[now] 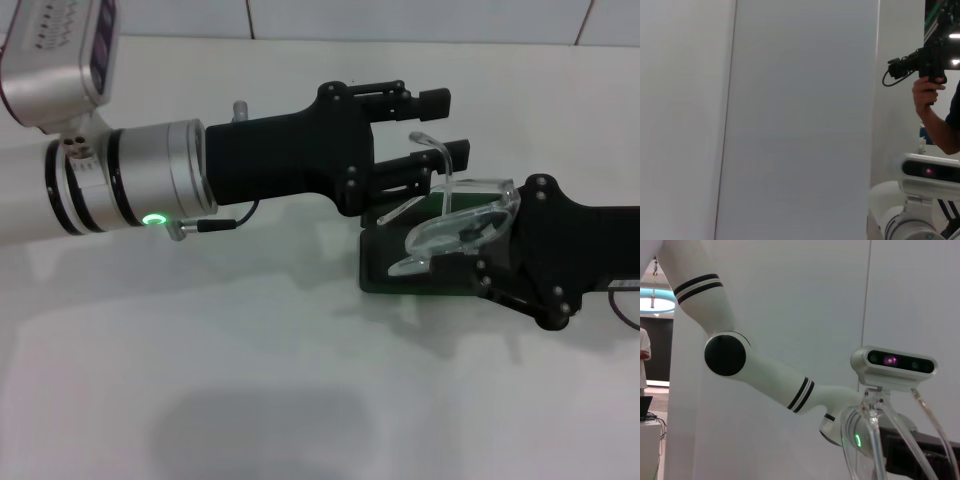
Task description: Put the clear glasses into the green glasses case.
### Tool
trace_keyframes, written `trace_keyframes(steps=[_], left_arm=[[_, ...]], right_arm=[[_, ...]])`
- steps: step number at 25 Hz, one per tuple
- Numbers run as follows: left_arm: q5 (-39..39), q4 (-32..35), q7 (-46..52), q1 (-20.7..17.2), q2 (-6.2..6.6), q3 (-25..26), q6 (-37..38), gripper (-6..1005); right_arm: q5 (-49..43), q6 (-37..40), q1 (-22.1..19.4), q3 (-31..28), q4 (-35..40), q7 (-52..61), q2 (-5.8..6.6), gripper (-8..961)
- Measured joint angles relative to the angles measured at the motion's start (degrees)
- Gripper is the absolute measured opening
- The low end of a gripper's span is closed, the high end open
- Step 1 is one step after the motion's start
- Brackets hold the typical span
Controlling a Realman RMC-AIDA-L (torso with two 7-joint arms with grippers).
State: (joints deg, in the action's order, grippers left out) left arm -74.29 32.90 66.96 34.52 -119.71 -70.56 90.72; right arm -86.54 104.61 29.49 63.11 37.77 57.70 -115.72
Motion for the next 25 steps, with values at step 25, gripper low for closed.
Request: trace_keyframes(steps=[25], left_arm=[[0.32, -0.54, -1.31, -0.68, -0.25, -1.42, 0.33, 642]], right_arm=[[-0.05, -2.67, 0.3, -0.41, 0.03, 9.51, 0.4, 136]])
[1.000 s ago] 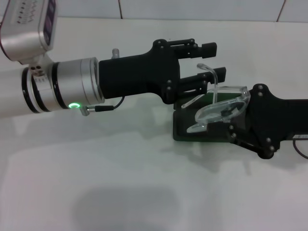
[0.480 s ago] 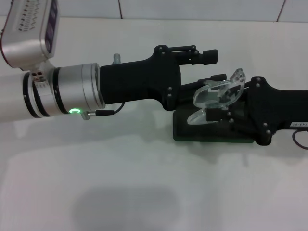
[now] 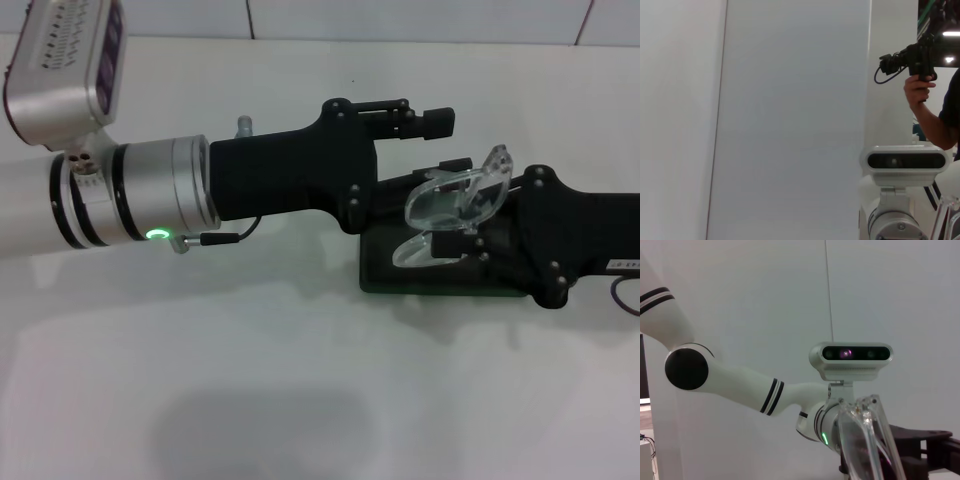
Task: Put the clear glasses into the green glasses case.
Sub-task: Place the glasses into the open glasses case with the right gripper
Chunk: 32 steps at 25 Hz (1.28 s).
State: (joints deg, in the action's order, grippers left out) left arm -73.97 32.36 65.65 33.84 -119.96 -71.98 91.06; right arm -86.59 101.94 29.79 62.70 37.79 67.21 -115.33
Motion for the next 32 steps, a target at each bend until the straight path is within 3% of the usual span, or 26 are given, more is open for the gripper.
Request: trace_keyframes(steps=[7, 14, 20, 24, 28, 30, 32], left_arm=[[-0.03, -0.52, 0.0, 0.0, -0.02, 0.0, -0.22, 644], [3.28, -1.83, -1.29, -0.48, 0.16, 1.33, -5.09, 645], [5.12, -2.06, 0.16, -3.34, 0.47, 14.06, -5.76, 647], [5.86, -2.26, 0.35, -6.11, 0.6, 20.71, -5.9, 648], [5.92, -1.83, 0.38, -8.99, 0.95, 23.17, -5.92, 649], [5.91, -1.84, 0.38, -9.41, 0.96, 23.42, -5.92, 649], [5.89, -1.86, 0.39, -10.04, 1.06, 23.7, -5.92, 650]], right_arm=[[-0.07, -0.26, -0.45, 0.13, 0.01, -0.06, 0.02, 140], [-0.07, -0.31, -0.45, -0.08, 0.39, 0.74, 0.31, 143], [-1.23, -2.04, -0.13, -0.25, 4.62, 8.34, 1.84, 145], [-8.19, -6.13, 0.12, 0.06, 13.81, 19.6, 1.76, 147], [-23.26, -7.45, 1.87, 0.85, 29.61, 35.35, 0.08, 149], [-31.3, -7.63, 3.98, 2.78, 36.05, 43.69, -0.29, 150], [-35.74, -7.22, 7.47, 5.14, 37.45, 49.47, -0.02, 151]])
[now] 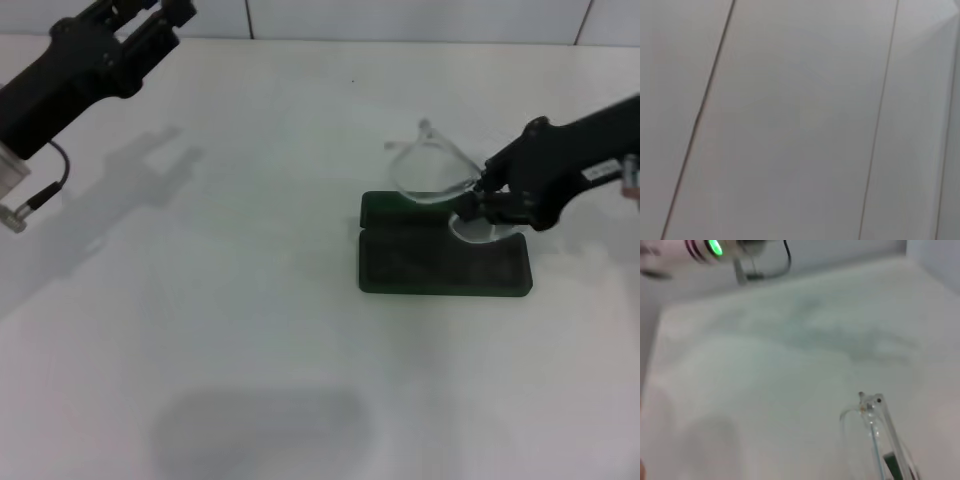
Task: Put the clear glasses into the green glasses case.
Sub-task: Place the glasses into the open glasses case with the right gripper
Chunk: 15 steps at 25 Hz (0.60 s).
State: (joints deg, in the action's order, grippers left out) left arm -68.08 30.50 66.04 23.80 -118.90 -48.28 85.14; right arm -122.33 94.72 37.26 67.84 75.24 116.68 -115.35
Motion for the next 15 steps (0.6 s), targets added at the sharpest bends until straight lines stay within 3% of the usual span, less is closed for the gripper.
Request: trace_keyframes(steps=[4, 7, 15], left_arm=[[-0.15, -0.12, 0.29, -0.33, 0.22, 0.07, 0.0, 651], [-0.46, -0.16, 0.69, 0.08, 0.31, -0.14, 0.01, 651], [-0.53, -0.17, 0.78, 0.06, 0.56, -0.07, 0.03, 653]], right_arm=[[-10.52, 1.55, 8.61, 2.51, -3.91, 8.06, -0.13, 153], [-17.07, 1.64, 12.59, 4.11, -7.41, 11.68, -0.4, 154], [-22.05, 1.27, 15.6, 12.52, -9.89, 17.1, -0.69, 158]])
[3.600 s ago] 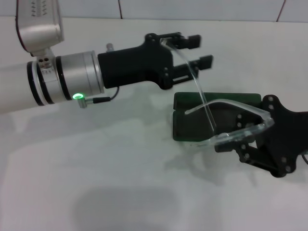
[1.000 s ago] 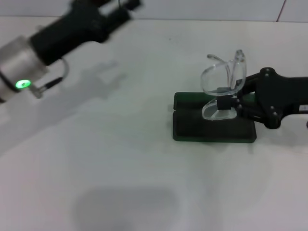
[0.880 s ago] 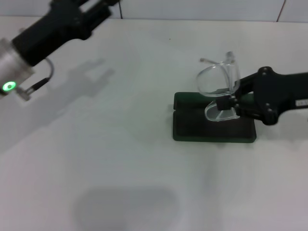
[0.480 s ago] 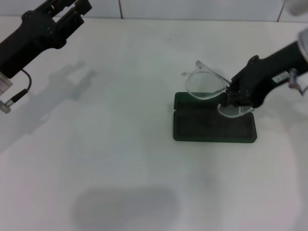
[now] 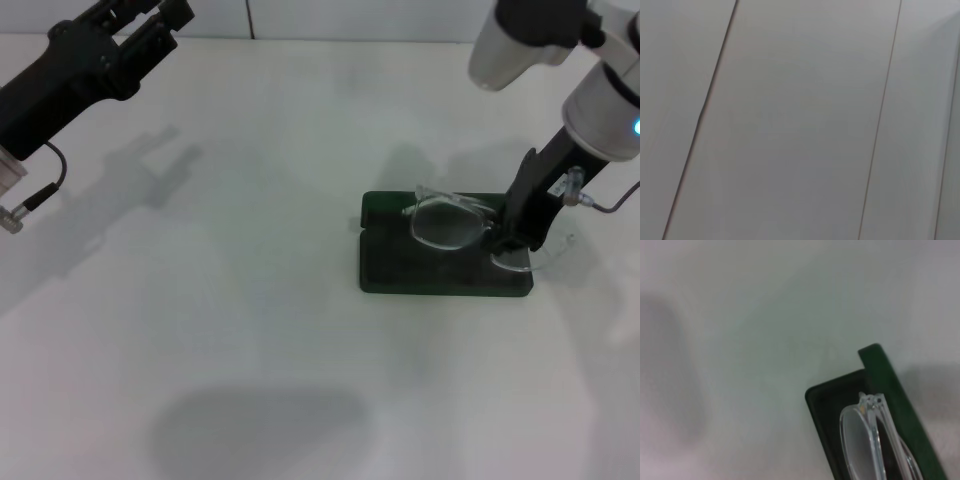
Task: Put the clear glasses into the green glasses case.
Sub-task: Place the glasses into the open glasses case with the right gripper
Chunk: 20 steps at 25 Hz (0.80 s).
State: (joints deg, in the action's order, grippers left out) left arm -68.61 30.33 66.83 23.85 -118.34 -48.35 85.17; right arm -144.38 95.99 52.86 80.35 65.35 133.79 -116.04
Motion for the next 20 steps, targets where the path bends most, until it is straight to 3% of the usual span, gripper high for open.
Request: trace_keyframes(steps=[20], left_arm=[[-0.14, -0.09, 0.06, 0.99, -0.05, -0.28, 0.0, 658]], right_arm=[[-4.15, -2.64, 2.26, 11.76, -0.33, 2.42, -0.16, 167]])
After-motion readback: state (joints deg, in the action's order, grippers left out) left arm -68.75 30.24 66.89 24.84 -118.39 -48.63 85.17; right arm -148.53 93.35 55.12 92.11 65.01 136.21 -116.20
